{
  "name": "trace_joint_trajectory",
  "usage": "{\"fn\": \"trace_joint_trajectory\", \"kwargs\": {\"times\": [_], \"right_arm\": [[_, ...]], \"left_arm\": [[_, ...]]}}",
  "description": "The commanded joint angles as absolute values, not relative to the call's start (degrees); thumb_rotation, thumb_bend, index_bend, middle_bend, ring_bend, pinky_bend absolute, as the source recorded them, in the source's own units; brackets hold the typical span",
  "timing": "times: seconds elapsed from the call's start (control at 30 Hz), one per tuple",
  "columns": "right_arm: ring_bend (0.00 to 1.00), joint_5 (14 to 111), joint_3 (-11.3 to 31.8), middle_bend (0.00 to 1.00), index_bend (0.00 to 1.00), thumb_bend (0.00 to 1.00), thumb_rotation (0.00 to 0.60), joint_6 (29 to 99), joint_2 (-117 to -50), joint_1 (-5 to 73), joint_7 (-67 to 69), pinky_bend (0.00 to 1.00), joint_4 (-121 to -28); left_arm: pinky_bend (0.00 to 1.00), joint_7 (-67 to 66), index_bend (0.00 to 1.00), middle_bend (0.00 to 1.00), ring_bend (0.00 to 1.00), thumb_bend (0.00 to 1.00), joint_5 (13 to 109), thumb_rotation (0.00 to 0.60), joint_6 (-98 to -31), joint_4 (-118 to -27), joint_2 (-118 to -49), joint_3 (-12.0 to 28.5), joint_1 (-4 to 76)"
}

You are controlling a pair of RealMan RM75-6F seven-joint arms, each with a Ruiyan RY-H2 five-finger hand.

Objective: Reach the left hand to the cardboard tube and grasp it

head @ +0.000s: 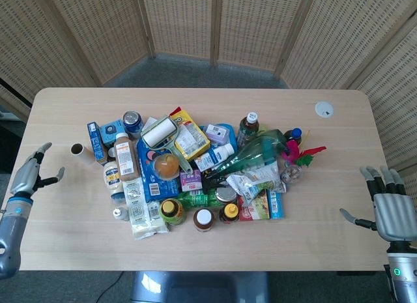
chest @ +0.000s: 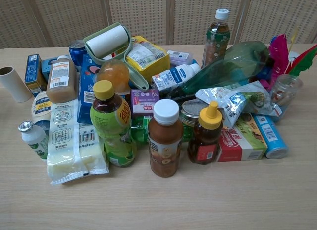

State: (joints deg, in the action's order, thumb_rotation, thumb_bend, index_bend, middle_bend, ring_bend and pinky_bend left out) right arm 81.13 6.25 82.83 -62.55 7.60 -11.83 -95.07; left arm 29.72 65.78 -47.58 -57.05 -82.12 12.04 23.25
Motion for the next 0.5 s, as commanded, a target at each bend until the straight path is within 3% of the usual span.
{"fn": "trace_joint_trajectory", "kwargs": {"times": [0.03, 0.5], "right_arm": [[0.00, 80.8, 6.4, 0.13, 0.06, 0.18, 0.347, 83.0, -62.3, 7.5, -12.1, 0.00, -95.3], [0.00, 79.6, 6.9, 0.13, 0.06, 0.18, 0.347, 84.5, -60.3, 6.5, -15.0, 0.00, -98.4]], "left_arm": [[0.00, 32.4, 0.00, 0.00, 0.05, 0.44, 65.9, 0.448, -45.3, -52.3, -85.4, 12.5, 24.7], [0.00, 42.6, 0.00, 0.00, 0.05, 0.44, 68.3, 0.467, -41.0, -37.7, -95.6, 13.9, 28.9]]}}
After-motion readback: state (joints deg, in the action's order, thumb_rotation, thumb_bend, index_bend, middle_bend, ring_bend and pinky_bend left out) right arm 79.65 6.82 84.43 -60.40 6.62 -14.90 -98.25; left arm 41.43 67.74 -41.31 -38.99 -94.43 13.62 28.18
